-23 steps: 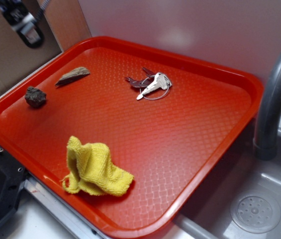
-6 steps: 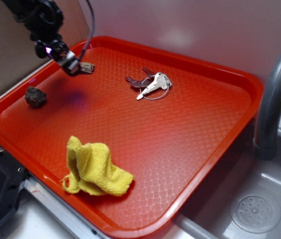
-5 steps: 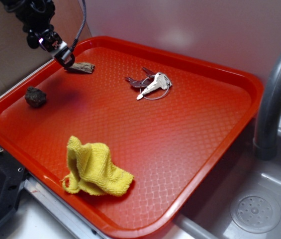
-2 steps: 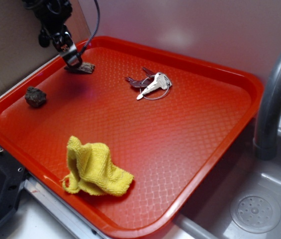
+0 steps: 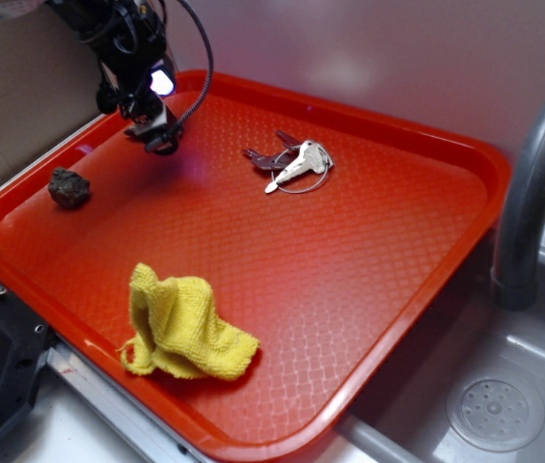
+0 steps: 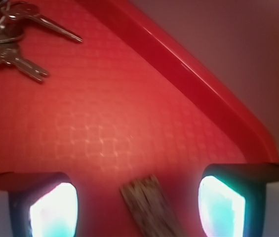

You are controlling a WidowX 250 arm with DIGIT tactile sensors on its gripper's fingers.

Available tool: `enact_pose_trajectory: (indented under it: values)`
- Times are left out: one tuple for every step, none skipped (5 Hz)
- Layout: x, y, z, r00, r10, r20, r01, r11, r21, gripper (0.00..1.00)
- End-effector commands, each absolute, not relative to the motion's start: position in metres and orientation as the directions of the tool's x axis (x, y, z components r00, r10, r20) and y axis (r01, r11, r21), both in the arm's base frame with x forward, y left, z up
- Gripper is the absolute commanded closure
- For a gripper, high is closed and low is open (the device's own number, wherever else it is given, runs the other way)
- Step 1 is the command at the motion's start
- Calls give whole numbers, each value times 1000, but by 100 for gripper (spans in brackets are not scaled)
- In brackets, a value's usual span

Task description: Grab the wood chip.

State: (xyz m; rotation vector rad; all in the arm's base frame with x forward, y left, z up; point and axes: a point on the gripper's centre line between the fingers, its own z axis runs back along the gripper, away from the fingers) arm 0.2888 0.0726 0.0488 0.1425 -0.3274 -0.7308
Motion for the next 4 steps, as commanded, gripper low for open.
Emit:
enact_pose_trajectory:
  values:
    - [294,70,50,680,-697,228,663,717,215,0]
    - [296,75,48,699,-682,216,643,731,226,0]
    - [290,83,41,729,-660,183,624,750,218,0]
    - [291,92,49,756,-634,162,592,768,244,0]
